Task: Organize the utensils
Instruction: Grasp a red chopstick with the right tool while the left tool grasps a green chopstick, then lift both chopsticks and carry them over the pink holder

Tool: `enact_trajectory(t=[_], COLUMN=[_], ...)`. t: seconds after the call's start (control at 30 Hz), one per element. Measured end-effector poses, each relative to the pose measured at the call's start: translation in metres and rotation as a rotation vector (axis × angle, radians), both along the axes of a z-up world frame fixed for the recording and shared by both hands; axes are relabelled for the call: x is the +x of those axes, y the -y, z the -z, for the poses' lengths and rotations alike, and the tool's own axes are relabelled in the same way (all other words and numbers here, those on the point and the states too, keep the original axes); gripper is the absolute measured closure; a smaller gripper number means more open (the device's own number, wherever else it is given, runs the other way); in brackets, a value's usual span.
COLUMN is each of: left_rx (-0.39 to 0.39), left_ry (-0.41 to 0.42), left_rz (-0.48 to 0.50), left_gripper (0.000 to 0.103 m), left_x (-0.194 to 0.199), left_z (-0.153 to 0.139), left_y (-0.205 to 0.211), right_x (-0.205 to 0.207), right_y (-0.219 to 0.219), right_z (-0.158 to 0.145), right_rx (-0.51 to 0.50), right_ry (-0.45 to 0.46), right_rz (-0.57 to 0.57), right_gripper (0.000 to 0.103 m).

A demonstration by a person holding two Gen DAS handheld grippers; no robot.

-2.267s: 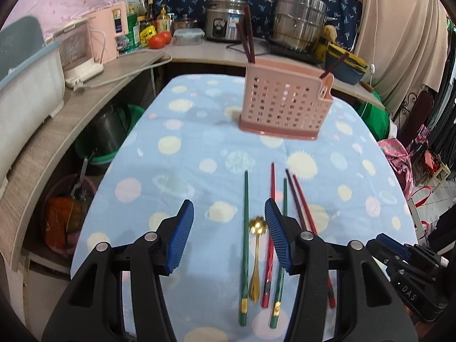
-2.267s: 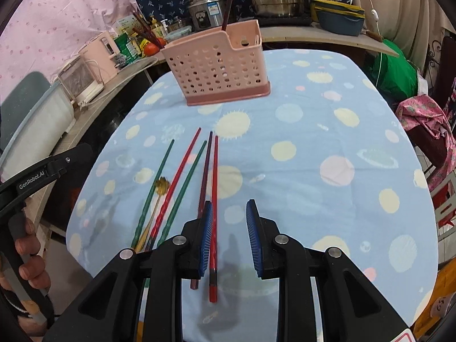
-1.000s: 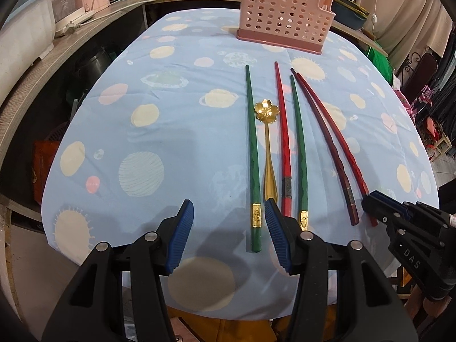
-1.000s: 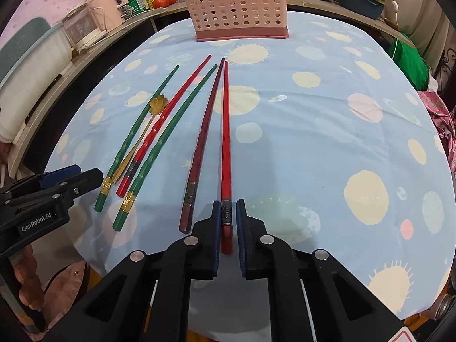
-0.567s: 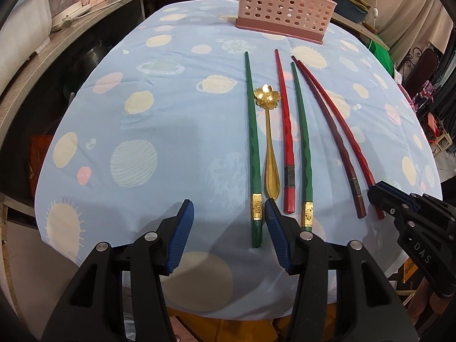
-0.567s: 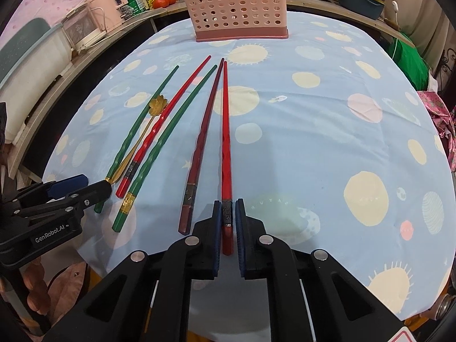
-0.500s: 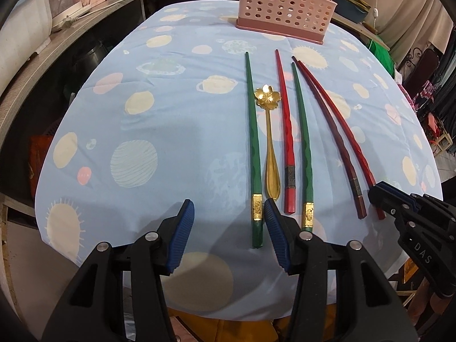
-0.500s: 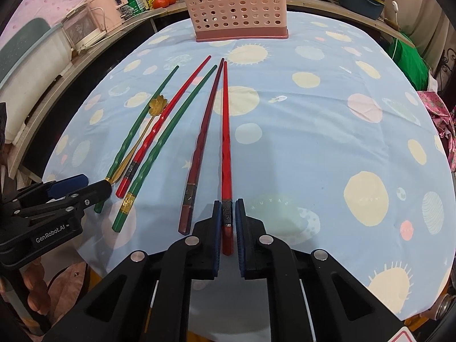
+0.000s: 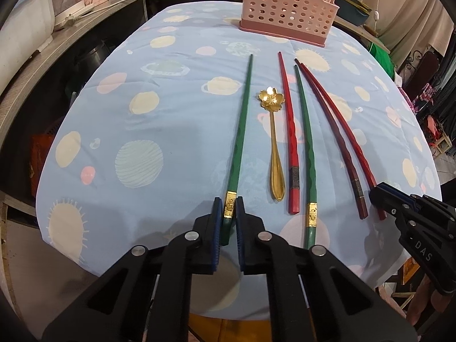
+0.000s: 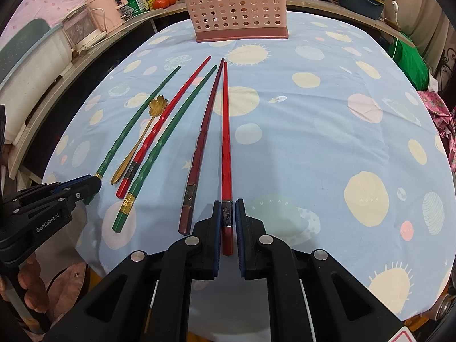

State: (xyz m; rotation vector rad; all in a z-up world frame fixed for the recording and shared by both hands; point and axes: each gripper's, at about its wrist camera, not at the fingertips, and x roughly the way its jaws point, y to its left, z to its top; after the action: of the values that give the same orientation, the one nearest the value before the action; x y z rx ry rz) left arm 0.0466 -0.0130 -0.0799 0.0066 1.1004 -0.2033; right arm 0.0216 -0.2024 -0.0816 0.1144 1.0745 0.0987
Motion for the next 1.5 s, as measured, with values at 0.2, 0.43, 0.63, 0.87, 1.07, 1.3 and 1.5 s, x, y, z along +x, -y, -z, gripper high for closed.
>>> enact_trajectory(t=[0.2,0.43,0.63,0.87,1.07,1.3,1.5], left_rx=[-0.007,-0.021,-0.051,-0.085,-0.098,-0.133,-0.136], left_ry=[0.014,0.054,0.101,0.157,0.228,0.295,0.348], left_rz=[0.001,-0.013,-0.030,-0.044,-0.059,-0.062,-0.060], left_gripper=[0.096,0.096,0.096,0.096,0.096,0.096,0.096], left_x=[-0.003,-0.001,0.005,0.015,0.031,0.057,0.080], left_z=[-0.008,-0.029,-0.055,-0.087,-0.119,-0.154,-0.178], left_y=[0.000,-0.003,-0.007,-0.010,-0.014,-0.013,-0.008], right_x=[0.001,0.003,0.010,0.024,0.040,0.065,0.088], right_y=[0.005,0.012,0.020,0.030,0.040,0.049,0.057], right_z=[-0.004,-0.025,-0.057,-0.100,-0.132,-0.164,-0.180], right_rx=[0.022,0.046,0.057,0.078,0.099,0.104,0.135], right_ry=[-0.003,0.050,0.124,0.222,0.303,0.389,0.419], right_rz=[0.009,0.018,0.028,0.042,0.057,0.068,0.079], right_gripper=[0.096,0.096,0.096,0.096,0.096,0.096,0.096])
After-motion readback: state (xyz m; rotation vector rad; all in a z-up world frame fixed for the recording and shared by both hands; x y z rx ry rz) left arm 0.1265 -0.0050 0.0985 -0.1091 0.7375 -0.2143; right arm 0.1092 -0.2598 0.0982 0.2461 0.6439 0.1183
